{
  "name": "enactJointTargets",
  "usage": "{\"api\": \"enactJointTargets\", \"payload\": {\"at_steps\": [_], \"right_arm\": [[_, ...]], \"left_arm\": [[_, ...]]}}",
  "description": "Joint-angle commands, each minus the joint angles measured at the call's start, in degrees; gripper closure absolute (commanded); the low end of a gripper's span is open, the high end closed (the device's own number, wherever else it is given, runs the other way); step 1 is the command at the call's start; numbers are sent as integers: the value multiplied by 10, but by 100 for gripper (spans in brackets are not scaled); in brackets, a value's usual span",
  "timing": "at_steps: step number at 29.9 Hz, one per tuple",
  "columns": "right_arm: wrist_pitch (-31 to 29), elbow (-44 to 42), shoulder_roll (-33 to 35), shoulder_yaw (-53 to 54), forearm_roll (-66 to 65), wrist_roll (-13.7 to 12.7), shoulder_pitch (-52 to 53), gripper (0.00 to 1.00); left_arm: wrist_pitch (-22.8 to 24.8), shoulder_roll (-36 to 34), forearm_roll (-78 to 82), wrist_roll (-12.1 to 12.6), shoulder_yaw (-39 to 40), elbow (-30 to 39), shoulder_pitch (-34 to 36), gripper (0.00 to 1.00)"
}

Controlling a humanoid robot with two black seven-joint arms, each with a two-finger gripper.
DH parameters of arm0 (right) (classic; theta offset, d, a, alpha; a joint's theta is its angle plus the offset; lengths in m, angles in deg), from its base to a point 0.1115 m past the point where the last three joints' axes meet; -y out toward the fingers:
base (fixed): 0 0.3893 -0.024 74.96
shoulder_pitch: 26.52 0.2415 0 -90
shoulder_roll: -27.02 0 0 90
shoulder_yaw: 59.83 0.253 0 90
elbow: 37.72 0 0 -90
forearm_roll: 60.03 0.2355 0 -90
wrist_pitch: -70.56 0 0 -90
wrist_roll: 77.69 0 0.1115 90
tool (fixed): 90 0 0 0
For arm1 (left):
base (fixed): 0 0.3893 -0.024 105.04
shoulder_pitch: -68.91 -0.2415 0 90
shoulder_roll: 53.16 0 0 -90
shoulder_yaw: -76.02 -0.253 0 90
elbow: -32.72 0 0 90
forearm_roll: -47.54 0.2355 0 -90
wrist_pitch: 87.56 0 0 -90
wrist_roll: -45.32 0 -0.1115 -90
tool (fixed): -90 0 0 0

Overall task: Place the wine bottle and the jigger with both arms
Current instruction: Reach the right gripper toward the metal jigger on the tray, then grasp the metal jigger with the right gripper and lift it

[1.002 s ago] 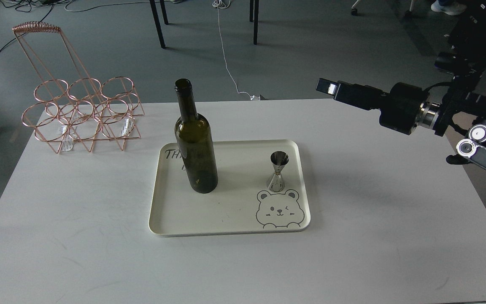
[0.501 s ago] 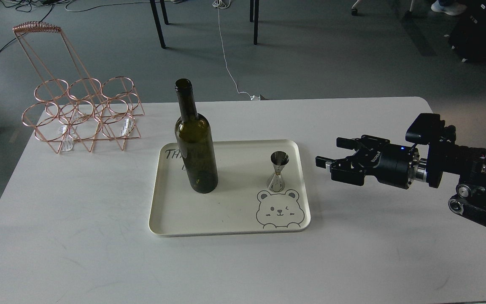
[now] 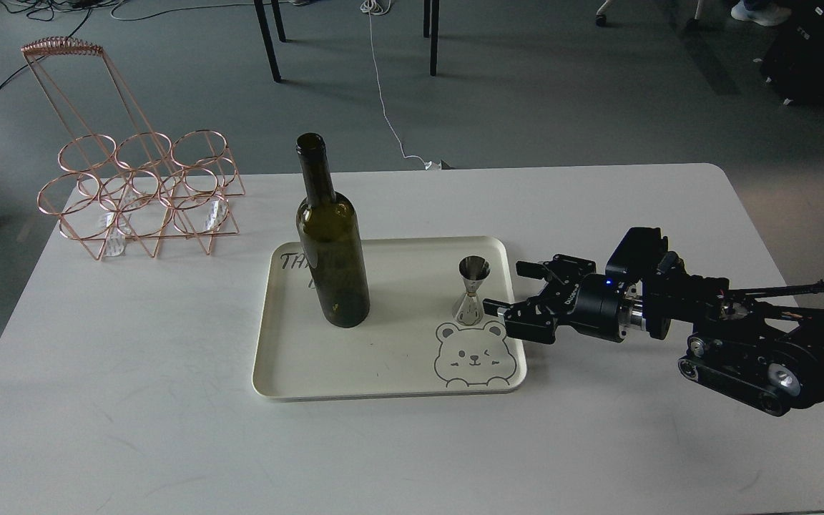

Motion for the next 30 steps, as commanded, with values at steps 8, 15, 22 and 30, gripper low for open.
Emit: {"api": "enactJointTargets", "payload": {"at_steps": [8,15,22,30], "right_arm": [[1,-51,-55,0,0,0,4,12],[1,-51,-60,0,0,0,7,32],[1,-52,-60,0,0,0,6,58],[3,-65,-67,-1,-1,0,6,68]], "left_arm": [[0,0,0,0,1,-2,0,1],[0,0,0,0,1,-2,0,1],[0,1,0,0,1,-2,-1,1],[0,-2,0,0,0,-3,-1,1]]}}
